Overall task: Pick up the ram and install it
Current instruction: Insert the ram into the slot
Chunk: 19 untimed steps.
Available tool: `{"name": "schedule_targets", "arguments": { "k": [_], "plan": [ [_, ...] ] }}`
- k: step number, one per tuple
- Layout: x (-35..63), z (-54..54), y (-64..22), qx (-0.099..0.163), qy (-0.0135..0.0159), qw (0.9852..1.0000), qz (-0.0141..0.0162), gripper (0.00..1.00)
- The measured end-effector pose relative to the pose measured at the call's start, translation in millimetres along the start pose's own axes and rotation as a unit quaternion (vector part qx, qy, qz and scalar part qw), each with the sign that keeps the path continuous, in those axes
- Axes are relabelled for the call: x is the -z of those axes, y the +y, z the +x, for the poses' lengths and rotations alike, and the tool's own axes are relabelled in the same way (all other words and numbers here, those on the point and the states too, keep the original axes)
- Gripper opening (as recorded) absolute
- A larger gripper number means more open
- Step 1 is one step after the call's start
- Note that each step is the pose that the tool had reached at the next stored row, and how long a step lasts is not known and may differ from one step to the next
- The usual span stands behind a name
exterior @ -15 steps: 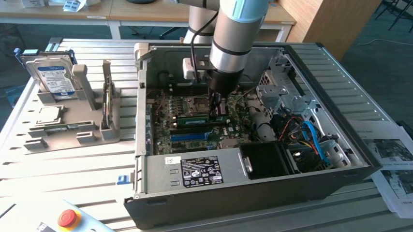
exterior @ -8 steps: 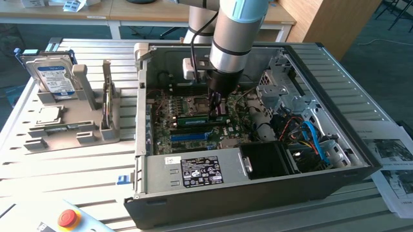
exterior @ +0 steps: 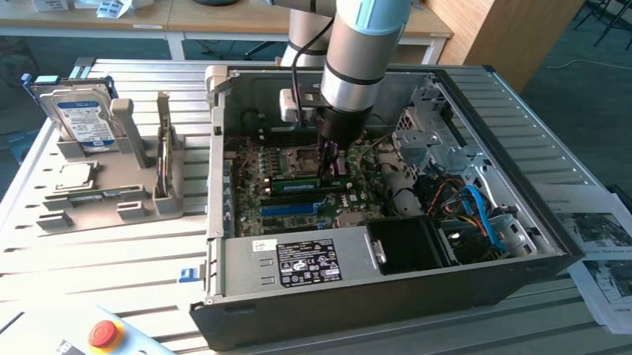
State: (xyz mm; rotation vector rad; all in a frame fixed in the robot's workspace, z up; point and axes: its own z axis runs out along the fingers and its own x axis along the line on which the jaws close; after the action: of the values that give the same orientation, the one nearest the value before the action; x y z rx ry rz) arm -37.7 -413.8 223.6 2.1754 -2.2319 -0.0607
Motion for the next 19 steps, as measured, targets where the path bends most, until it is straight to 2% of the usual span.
{"name": "schedule_targets", "arguments": {
  "k": [1,2,19],
  "plan": [
    [0.0,0.0,0.0,0.0,0.0,1.0,0.0,0.25],
    [0.0,0.0,0.0,0.0,0.0,1.0,0.0,0.31],
    [1.1,0.0,0.1,0.0,-0.0001,1.0,0.0,0.31]
  ]
}}
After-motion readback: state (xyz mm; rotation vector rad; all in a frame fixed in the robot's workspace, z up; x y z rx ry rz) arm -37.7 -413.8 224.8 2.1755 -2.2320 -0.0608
